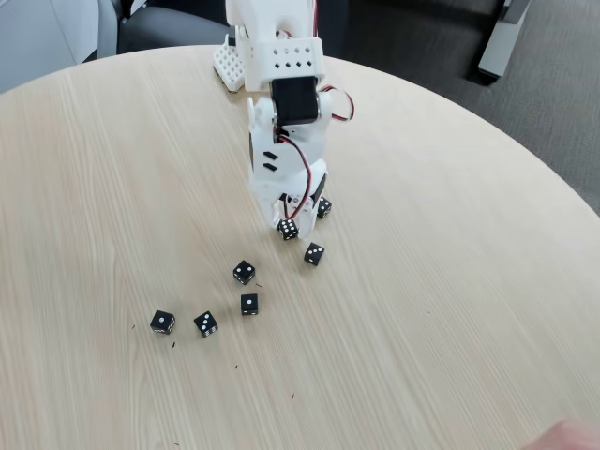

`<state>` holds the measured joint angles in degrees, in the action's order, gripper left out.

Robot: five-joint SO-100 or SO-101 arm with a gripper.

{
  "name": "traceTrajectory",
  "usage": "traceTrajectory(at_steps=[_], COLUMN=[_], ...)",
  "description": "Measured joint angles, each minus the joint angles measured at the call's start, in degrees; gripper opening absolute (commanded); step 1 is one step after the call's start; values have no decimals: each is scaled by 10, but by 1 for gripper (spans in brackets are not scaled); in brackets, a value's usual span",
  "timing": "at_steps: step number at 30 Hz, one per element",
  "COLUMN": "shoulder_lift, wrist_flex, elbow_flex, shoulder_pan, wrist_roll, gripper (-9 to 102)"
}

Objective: Pick up the dice with number 6

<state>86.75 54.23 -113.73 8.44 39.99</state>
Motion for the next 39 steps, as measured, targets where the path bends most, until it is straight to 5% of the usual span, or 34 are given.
traceTrajectory(at_steps=[9, 18, 25, 39], shoulder_lift=[264, 635, 863, 934], wrist_flex=[37, 143, 152, 152], elbow_flex=[-38, -237, -454, -585], shoulder_pan=[-3, 2, -4, -2], wrist_roll=[22, -96, -185, -407], gripper=[0, 0, 0, 0])
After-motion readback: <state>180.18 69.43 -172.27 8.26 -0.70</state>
